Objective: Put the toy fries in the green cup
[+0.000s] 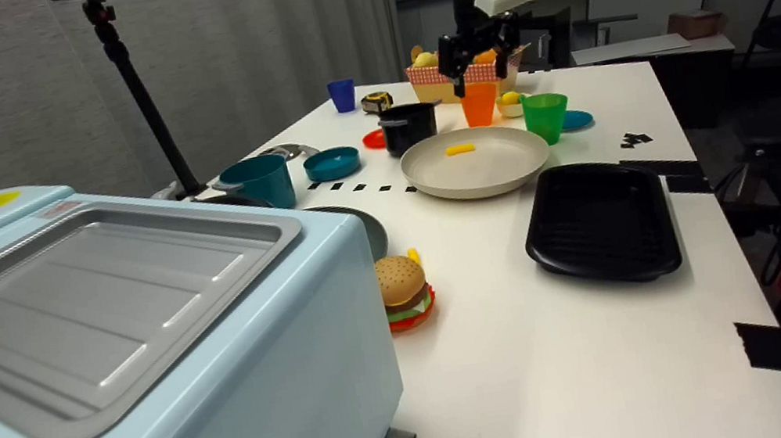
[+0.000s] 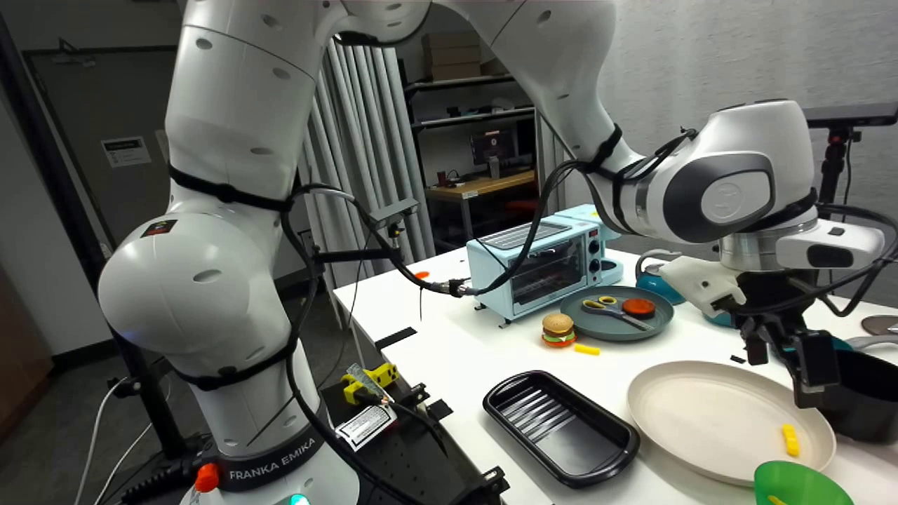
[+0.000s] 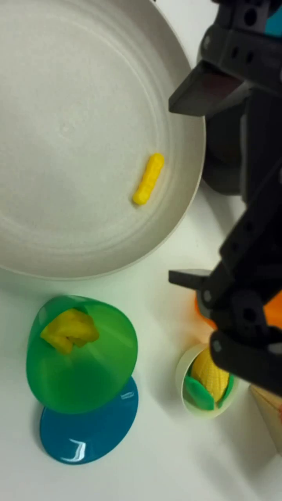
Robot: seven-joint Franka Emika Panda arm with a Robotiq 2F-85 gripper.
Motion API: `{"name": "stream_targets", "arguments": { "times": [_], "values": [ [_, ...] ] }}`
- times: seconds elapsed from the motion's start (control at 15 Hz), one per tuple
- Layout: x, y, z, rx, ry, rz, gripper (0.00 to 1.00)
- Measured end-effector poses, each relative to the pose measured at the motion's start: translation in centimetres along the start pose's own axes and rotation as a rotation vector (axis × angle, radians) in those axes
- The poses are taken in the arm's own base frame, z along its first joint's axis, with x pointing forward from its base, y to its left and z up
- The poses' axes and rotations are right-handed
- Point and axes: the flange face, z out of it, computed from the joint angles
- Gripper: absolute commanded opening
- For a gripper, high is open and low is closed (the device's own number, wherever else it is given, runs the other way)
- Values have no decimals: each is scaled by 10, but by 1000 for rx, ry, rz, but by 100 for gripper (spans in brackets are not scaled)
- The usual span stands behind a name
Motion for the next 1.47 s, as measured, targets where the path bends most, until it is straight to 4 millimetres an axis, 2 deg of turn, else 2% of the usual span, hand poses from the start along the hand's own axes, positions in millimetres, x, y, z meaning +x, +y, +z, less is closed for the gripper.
{"name": "stream_targets", "arguments": {
  "times": [0.2, 0.47, 1.13, 1.47],
  "values": [
    [6, -9, 1, 20, -48, -160, 100],
    [16, -10, 9, 18, -107, -314, 100],
    [19, -12, 15, 12, -115, -340, 100],
    [16, -19, 23, -15, -121, -414, 100]
  ]
}}
